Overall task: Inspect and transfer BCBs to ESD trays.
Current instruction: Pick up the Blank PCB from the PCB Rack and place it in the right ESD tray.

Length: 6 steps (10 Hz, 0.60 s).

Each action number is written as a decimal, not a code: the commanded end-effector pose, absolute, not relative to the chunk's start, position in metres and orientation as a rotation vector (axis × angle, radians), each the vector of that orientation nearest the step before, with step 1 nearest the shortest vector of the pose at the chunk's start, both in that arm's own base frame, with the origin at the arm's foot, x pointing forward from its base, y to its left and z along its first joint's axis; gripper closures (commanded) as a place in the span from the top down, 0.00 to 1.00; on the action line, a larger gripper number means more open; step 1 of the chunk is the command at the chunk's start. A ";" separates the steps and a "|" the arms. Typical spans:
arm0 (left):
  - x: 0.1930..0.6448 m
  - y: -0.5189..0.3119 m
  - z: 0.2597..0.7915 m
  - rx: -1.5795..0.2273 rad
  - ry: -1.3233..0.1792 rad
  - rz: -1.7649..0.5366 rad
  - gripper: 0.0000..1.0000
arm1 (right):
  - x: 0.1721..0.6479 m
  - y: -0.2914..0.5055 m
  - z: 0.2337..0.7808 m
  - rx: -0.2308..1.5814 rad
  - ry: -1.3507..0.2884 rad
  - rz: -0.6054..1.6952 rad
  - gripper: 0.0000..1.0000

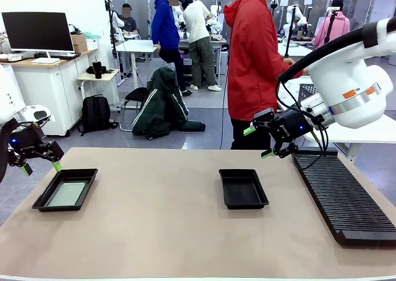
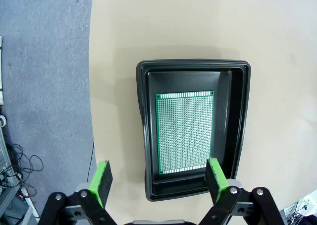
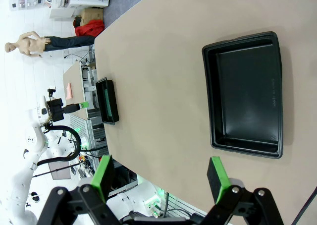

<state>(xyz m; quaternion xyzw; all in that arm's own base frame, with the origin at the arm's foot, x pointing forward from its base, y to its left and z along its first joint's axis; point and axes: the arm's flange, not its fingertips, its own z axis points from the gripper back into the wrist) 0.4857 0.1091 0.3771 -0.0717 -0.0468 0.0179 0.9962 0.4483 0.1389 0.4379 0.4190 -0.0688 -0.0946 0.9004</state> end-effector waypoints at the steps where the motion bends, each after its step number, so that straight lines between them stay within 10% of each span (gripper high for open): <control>1: 0.486 0.111 0.375 -0.145 -0.100 0.035 1.00 | 0.449 0.139 0.439 0.865 -0.141 -0.196 1.00; 6: 0.486 0.111 0.375 -0.145 -0.100 0.035 1.00 | 0.449 0.139 0.439 0.865 -0.141 -0.196 1.00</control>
